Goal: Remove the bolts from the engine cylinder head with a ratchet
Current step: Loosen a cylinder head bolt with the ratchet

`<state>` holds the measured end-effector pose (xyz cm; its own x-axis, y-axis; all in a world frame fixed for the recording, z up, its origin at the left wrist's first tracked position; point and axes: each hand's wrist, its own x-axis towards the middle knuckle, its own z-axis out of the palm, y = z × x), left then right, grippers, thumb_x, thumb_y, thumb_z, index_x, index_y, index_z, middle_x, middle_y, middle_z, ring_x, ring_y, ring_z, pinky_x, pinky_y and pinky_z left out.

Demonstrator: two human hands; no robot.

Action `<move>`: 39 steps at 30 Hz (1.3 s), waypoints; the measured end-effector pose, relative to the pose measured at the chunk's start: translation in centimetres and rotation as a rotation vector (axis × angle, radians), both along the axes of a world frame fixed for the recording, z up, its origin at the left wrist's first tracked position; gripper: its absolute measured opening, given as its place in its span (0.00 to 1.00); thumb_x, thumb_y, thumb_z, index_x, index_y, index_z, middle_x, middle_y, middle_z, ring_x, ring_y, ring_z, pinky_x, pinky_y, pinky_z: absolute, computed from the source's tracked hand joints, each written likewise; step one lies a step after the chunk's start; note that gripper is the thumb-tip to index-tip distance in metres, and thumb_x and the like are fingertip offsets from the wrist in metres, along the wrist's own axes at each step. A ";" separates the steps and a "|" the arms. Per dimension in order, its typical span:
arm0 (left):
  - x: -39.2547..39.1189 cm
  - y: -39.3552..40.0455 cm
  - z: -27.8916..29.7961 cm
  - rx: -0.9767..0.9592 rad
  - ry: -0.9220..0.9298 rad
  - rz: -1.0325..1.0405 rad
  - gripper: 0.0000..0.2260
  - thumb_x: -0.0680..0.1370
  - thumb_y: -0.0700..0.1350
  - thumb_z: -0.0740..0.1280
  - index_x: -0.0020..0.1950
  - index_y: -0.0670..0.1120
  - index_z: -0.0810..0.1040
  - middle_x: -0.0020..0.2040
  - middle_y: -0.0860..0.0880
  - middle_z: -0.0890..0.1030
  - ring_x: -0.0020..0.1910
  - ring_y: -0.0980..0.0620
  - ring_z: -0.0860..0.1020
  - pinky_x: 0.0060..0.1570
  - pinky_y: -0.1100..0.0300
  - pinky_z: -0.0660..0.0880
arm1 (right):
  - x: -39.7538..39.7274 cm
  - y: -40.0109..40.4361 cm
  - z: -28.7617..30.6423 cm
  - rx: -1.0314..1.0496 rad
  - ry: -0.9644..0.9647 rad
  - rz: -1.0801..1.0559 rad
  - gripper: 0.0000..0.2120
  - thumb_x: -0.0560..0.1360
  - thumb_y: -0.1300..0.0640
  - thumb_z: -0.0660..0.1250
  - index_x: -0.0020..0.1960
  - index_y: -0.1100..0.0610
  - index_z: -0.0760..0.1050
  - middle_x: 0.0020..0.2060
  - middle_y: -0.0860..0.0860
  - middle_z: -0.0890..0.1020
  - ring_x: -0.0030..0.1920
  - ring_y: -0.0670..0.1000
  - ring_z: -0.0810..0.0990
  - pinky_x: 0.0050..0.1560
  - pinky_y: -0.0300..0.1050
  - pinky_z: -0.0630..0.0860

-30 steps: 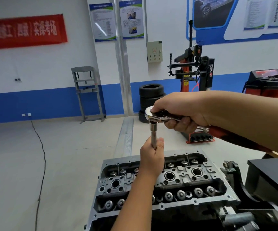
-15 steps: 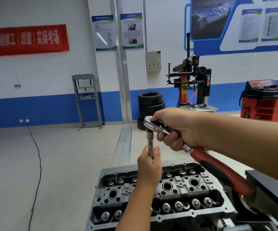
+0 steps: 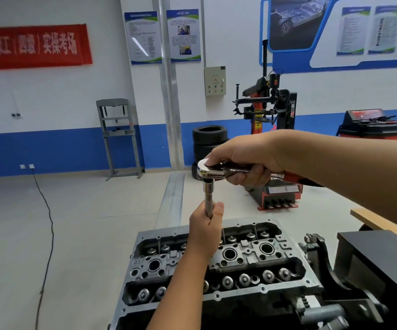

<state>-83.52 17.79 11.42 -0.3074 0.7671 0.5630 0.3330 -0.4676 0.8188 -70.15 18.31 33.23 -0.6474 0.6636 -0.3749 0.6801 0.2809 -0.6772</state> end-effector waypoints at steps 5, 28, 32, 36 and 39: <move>0.0 -0.2 0.2 -0.031 -0.062 -0.060 0.18 0.84 0.51 0.63 0.34 0.56 0.67 0.29 0.56 0.65 0.27 0.56 0.62 0.28 0.62 0.64 | -0.2 1.2 0.2 -0.037 -0.042 0.087 0.31 0.83 0.40 0.55 0.26 0.52 0.74 0.23 0.48 0.68 0.19 0.46 0.60 0.22 0.35 0.56; -0.4 -0.4 0.3 -0.053 -0.148 -0.098 0.20 0.85 0.45 0.65 0.34 0.52 0.66 0.29 0.51 0.65 0.27 0.54 0.63 0.29 0.61 0.64 | -2.8 2.4 1.4 -0.048 -0.167 0.170 0.23 0.80 0.42 0.59 0.33 0.55 0.74 0.24 0.49 0.67 0.18 0.46 0.59 0.21 0.33 0.57; -0.4 -0.2 0.2 -0.055 -0.132 -0.082 0.19 0.85 0.45 0.65 0.35 0.49 0.66 0.28 0.54 0.67 0.27 0.56 0.64 0.30 0.63 0.65 | -3.3 3.2 2.0 -0.025 -0.208 0.214 0.28 0.73 0.41 0.65 0.61 0.63 0.75 0.25 0.51 0.68 0.18 0.47 0.60 0.21 0.33 0.56; -0.5 -0.1 0.0 -0.053 -0.127 -0.085 0.19 0.85 0.46 0.66 0.35 0.49 0.67 0.27 0.56 0.67 0.27 0.57 0.65 0.30 0.64 0.66 | -3.8 4.4 2.2 0.032 -0.249 0.266 0.33 0.71 0.38 0.66 0.59 0.68 0.73 0.26 0.55 0.66 0.18 0.48 0.59 0.22 0.34 0.55; -0.4 -0.4 0.1 -0.039 -0.135 -0.126 0.21 0.84 0.54 0.66 0.34 0.52 0.65 0.28 0.55 0.65 0.26 0.57 0.63 0.28 0.65 0.64 | -4.4 4.8 2.5 0.023 -0.297 0.312 0.23 0.72 0.41 0.67 0.47 0.64 0.74 0.24 0.55 0.70 0.17 0.47 0.60 0.21 0.32 0.57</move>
